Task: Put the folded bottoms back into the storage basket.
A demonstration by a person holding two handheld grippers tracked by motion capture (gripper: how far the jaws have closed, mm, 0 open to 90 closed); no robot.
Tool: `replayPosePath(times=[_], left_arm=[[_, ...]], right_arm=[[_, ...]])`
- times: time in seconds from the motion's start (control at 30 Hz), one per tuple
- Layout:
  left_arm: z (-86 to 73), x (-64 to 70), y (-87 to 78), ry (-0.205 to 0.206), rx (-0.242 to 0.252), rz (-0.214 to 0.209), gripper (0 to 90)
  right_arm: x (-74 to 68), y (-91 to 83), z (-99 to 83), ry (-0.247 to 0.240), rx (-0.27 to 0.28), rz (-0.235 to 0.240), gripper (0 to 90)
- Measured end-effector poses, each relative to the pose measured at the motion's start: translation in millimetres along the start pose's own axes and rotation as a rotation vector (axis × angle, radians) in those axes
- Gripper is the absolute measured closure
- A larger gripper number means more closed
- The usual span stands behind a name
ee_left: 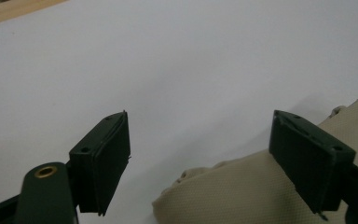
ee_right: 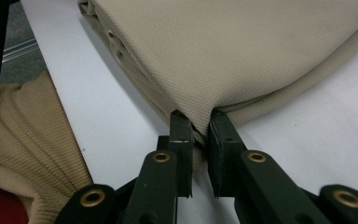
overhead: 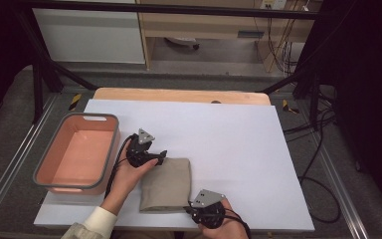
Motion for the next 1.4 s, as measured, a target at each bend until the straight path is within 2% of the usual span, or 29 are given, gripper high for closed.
replayPosePath(times=[0.13, 0.23, 0.37, 0.47, 0.7, 0.87, 0.93, 0.97, 1.0, 1.03, 1.1, 1.13, 1.17, 1.3, 1.4], left_arm=[[-3.7, -2.4, 0.7, -0.004, -0.009, 0.008, 24.5], [-5.8, -5.3, 1.4, -0.005, -0.012, 0.021, 30.2], [-11.3, -9.4, 6.3, -0.012, -0.029, 0.032, 32.2], [-15.9, -9.5, 9.4, -0.017, -0.056, 0.019, 33.6], [-27.7, -0.8, 12.7, 0.020, -0.138, -0.011, 36.8], [-30.5, -1.9, 15.0, -0.020, -0.131, -0.049, 37.6], [-31.2, -1.4, 14.3, -0.012, -0.130, -0.060, 40.9], [-31.2, 2.2, 13.3, -0.002, -0.126, -0.083, 48.5], [-31.2, 2.2, 13.3, -0.002, -0.126, -0.083, 52.8], [-31.2, 4.0, 12.9, 0.005, -0.124, -0.090, 52.8], [-31.6, 7.9, 12.0, 0.017, -0.120, -0.117, 63.1], [-31.8, 9.4, 11.6, 0.020, -0.119, -0.129, 72.1], [-32.0, 10.8, 11.2, 0.025, -0.119, -0.138, 74.4], [-31.7, 12.2, 10.2, 0.032, -0.107, -0.129, 79.1], [-28.4, 12.4, 5.5, 0.044, -0.076, -0.110, 80.7]], right_arm=[[0.0, -0.1, -0.1, -0.001, -0.004, 0.001, 81.6], [0.3, 0.0, 0.0, -0.001, -0.002, 0.005, 81.5], [0.3, 0.2, 0.1, -0.003, 0.000, 0.005, 81.4], [0.2, 0.0, -0.1, -0.002, -0.002, 0.006, 81.4], [0.2, 0.1, 0.0, -0.002, -0.004, 0.009, 81.2], [0.3, 0.1, 0.0, -0.003, -0.003, 0.011, 81.2], [0.4, 0.1, 0.0, -0.003, -0.004, 0.012, 81.1], [0.6, 0.2, 0.2, -0.006, -0.002, 0.013, 80.9], [0.6, 0.2, 0.2, -0.006, -0.002, 0.013, 80.9], [0.7, 0.2, 0.2, -0.009, -0.001, 0.014, 80.8], [0.9, 0.5, 0.5, -0.010, 0.002, 0.014, 80.8], [1.0, 0.7, 0.8, -0.011, 0.001, 0.012, 80.8], [1.0, 0.8, 1.0, -0.009, 0.002, 0.010, 80.9], [1.4, 0.3, 1.4, -0.015, -0.004, 0.007, 82.1], [1.1, -0.5, 3.1, -0.016, 0.001, 0.002, 82.8]])
Point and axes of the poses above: each handheld gripper's, and its own axes: y roughly forward along the jaws, z roughly out of its top, x roughly to its right, the point moved 8 cm from there along y, roughly forward along the jaws, and after that the axes turned 8 degrees about -x, right-handed, at the moved point
